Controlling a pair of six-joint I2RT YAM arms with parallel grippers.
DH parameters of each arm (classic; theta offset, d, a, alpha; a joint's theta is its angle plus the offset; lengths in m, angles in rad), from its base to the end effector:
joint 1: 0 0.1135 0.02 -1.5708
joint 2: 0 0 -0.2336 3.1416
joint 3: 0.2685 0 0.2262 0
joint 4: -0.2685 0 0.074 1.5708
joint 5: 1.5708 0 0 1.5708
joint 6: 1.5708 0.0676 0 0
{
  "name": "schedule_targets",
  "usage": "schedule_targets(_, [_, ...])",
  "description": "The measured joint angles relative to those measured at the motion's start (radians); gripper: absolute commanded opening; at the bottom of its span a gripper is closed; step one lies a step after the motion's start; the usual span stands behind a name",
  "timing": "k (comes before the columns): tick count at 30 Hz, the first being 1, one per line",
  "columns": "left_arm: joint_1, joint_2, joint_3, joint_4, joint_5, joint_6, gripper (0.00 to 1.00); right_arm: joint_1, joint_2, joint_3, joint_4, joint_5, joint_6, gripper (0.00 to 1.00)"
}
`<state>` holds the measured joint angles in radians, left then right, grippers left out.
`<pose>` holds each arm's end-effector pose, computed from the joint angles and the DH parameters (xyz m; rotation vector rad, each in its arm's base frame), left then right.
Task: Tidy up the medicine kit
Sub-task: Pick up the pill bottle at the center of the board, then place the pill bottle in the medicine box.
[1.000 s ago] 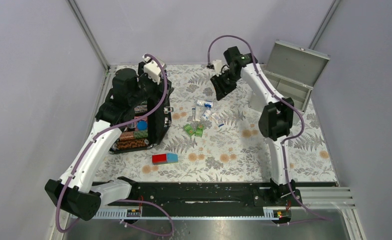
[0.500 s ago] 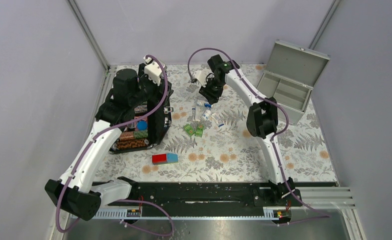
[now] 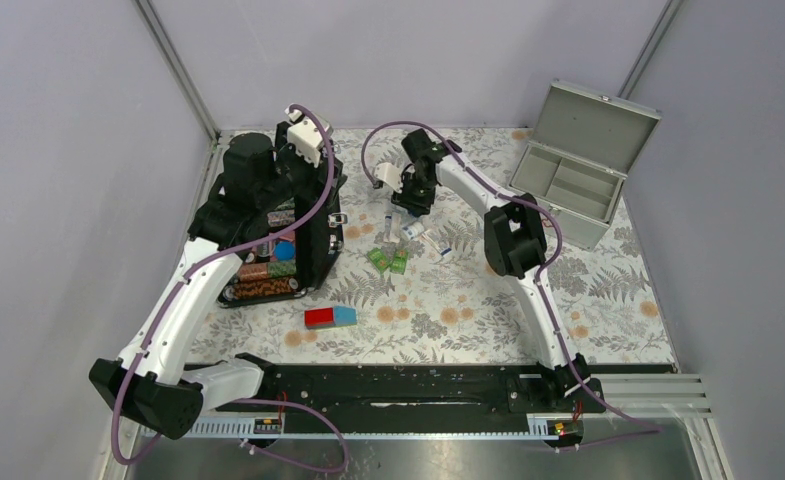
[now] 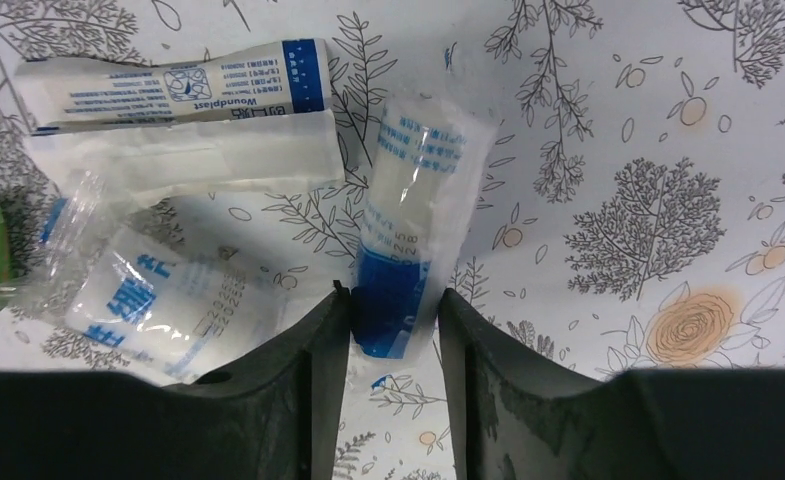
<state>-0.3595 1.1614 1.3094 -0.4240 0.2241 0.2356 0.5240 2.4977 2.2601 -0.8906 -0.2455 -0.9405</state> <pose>0.2460 -0.1085 0.3812 0.6903 1.7161 -0.2933 0.4184 0.2607 0.1346 -1.8284 1.9237 0.1968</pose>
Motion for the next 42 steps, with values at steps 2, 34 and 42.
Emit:
schedule_targets(2, [0.0, 0.0, 0.0, -0.001, 0.0, 0.0, 0.79, 0.002, 0.0, -0.018, 0.018, 0.009, -0.018, 0.36])
schedule_targets(34, [0.001, 0.065, 0.0, 0.061, 0.027, -0.077, 0.79, -0.487, -0.742, -0.385, -0.093, -0.034, 0.322, 0.27])
schedule_targets(42, [0.001, 0.097, 0.0, 0.071, 0.036, -0.091, 0.79, -0.711, -0.822, -0.589, -0.145, 0.034, -0.071, 0.27])
